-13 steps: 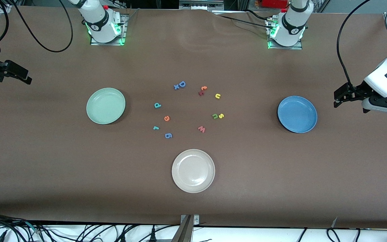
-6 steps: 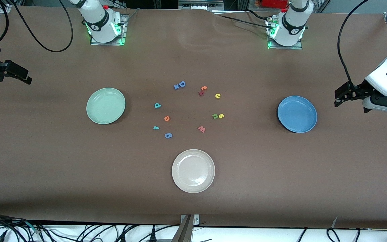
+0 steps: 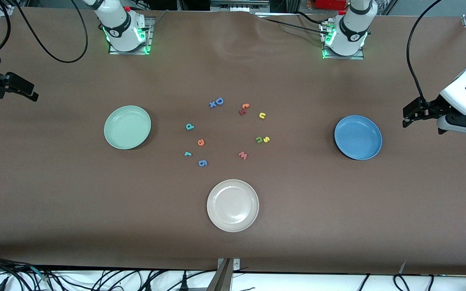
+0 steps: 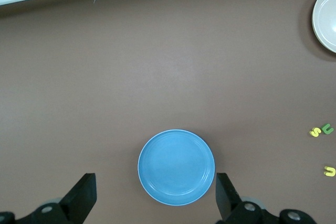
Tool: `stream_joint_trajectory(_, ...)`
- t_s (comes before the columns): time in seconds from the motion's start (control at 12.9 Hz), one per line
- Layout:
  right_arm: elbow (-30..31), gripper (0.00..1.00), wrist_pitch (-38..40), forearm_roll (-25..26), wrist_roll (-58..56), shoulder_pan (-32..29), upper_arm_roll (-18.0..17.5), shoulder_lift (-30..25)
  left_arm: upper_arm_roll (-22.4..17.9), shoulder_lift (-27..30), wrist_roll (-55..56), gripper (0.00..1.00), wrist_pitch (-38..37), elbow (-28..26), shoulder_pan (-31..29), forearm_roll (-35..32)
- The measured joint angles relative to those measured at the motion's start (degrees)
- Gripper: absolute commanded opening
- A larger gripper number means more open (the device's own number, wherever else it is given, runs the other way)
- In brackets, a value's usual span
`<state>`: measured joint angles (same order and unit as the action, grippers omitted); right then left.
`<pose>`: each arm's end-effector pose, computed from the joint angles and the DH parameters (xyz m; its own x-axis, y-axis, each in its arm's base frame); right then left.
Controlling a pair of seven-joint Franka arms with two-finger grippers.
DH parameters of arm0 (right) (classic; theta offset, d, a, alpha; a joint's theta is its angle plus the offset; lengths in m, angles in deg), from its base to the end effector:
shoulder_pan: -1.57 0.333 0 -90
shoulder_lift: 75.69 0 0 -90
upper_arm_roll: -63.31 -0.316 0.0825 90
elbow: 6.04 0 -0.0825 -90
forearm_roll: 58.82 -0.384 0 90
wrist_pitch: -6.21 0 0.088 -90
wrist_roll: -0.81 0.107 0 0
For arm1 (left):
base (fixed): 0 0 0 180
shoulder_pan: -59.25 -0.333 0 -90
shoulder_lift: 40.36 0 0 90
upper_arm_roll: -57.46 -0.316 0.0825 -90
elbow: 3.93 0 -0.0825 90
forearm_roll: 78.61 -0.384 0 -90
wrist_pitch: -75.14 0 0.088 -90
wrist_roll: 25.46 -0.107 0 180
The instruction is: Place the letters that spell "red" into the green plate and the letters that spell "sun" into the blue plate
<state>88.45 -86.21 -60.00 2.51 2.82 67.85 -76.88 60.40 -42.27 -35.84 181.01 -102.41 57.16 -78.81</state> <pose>0.5496 -0.0299 0.6026 0.9960 -0.0878 -0.0161 -0.0881 -0.9959 -0.0217 0.5833 -0.0080 0.5599 0.9762 -0.1954 0.0937 -0.1945 -0.9807 -0.0189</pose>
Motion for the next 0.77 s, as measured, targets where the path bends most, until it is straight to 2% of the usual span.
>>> stream_joint_trajectory(0.77,0.70,1.00,6.62,0.07,0.02,2.29,-1.22,1.13,1.59,-0.33,0.12,1.00,-0.16,0.00,0.50,0.00)
